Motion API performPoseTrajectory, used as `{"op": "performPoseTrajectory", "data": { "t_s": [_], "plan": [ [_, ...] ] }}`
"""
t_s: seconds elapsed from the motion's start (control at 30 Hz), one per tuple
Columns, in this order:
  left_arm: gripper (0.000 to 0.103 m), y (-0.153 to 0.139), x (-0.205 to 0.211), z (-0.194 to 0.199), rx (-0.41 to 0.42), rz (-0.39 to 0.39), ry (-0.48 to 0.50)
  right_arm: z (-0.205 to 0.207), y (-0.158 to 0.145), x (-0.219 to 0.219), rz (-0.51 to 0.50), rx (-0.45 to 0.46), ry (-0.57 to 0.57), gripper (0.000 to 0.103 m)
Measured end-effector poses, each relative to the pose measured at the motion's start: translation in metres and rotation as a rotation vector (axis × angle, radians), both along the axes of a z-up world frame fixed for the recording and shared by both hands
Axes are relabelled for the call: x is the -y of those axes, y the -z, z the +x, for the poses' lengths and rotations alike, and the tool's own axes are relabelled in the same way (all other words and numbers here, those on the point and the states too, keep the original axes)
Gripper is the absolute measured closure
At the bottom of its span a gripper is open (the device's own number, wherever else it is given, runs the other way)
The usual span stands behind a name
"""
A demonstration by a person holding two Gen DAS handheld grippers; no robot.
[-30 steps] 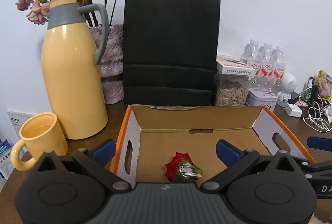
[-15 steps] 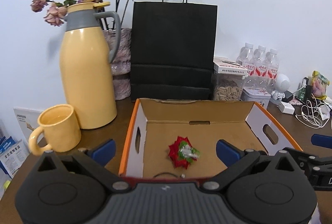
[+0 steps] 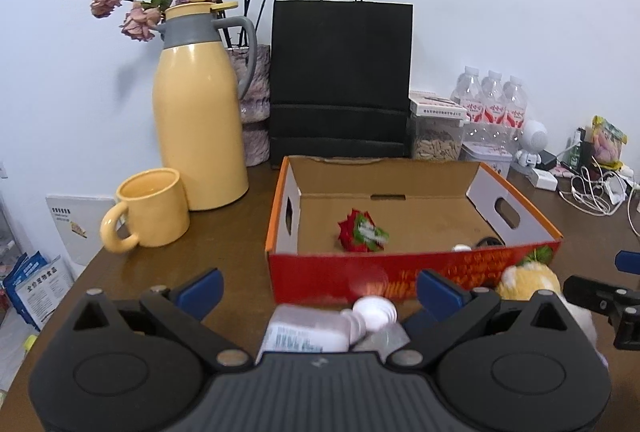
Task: Organize objects
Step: 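Move both grippers back over the items on the table, then grasp the plush hamster with the right gripper while the left grasps the white cap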
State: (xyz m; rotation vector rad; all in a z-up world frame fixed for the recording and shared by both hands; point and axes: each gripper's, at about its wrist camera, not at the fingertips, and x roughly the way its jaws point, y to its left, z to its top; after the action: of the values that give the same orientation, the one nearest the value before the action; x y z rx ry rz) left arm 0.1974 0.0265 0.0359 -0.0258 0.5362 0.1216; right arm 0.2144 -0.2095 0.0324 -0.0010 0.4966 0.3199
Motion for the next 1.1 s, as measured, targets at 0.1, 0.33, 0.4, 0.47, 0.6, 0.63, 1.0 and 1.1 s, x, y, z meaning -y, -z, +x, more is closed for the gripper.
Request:
{"op": "performPoseTrajectory", "data": {
  "t_s": [0.1, 0.33, 0.4, 0.47, 0.6, 0.63, 1.0, 1.1],
  "plan": [
    [0.000, 0.003, 0.003, -0.013, -0.006, 0.005, 0.003, -0.013, 0.003, 0.005, 0.002, -0.006, 0.003, 0.000],
    [0.000, 0.012, 0.011, -0.036, -0.031, 0.011, 0.009, -0.037, 0.013, 0.018, 0.001, -0.027, 0.013, 0.000],
    [0.000, 0.015, 0.014, -0.042, -0.035, 0.013, 0.015, -0.043, 0.016, 0.022, 0.002, -0.034, 0.014, 0.000],
    [0.000, 0.019, 0.017, -0.047, -0.041, 0.013, 0.020, -0.048, 0.019, 0.025, 0.001, -0.039, 0.016, 0.000],
    [0.000, 0.025, 0.023, -0.055, -0.054, 0.009, 0.028, -0.056, 0.027, 0.032, 0.005, -0.055, 0.019, 0.000],
    [0.000, 0.027, 0.025, -0.056, -0.055, 0.009, 0.029, -0.058, 0.028, 0.034, 0.006, -0.058, 0.018, 0.000],
    [0.010, 0.044, 0.039, -0.048, -0.101, 0.001, 0.016, -0.050, 0.041, 0.041, 0.023, -0.082, -0.009, 0.000],
    [0.012, 0.047, 0.044, -0.044, -0.108, 0.006, 0.019, -0.043, 0.044, 0.040, 0.023, -0.090, -0.018, 0.000]
  ]
}}
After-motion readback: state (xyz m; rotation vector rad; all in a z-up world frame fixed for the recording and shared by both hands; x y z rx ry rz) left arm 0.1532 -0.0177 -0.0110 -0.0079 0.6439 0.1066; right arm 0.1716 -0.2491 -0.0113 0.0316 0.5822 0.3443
